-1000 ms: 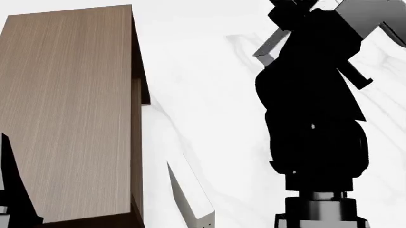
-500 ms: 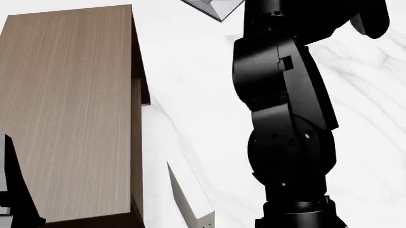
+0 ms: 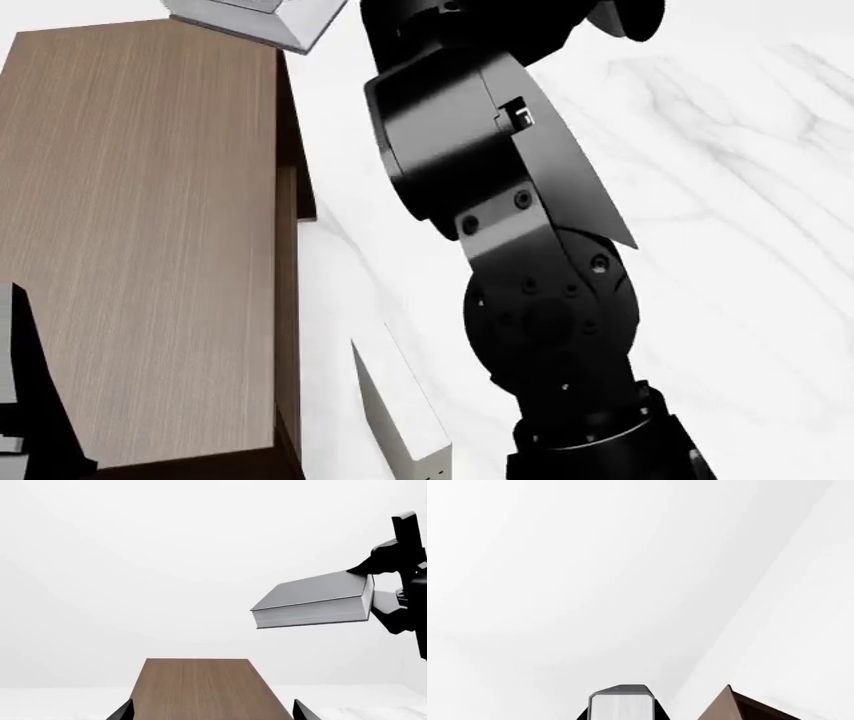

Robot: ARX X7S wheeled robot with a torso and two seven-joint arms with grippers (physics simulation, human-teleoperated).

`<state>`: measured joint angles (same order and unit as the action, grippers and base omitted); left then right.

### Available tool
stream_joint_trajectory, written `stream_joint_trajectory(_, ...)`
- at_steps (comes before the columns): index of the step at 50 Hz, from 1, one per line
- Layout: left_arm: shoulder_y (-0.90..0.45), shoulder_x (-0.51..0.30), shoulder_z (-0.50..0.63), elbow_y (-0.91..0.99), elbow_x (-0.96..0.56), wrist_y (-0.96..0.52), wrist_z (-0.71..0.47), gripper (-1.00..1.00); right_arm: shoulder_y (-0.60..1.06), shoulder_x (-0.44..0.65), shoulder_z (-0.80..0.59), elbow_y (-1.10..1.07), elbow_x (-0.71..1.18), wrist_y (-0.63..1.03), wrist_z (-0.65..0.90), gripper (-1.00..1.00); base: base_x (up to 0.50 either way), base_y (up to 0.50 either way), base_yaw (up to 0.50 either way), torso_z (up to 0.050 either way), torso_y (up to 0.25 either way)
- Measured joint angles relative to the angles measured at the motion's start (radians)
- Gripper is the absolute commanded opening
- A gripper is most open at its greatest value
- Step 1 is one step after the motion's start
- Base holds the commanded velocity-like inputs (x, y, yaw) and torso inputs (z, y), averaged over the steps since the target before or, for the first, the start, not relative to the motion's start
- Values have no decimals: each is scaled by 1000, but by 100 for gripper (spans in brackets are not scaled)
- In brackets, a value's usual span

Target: Pick up the book in the middle and place it on the cabinet shelf.

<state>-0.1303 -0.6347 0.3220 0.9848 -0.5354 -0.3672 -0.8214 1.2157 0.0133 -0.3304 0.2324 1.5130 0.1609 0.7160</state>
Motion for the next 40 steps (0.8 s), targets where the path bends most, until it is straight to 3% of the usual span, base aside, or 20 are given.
stream_joint_trajectory(16, -1, -8, 5, 0, -2, 5, -8, 100, 42, -3, -227, -22, 165, -116, 17, -100, 0, 0, 0, 0, 1)
stream_joint_trajectory(40, -1, -18, 8, -3, -10, 16, -19, 100, 73, 5, -469, -12, 348, -147, 3, -100, 0, 0, 0, 1, 1)
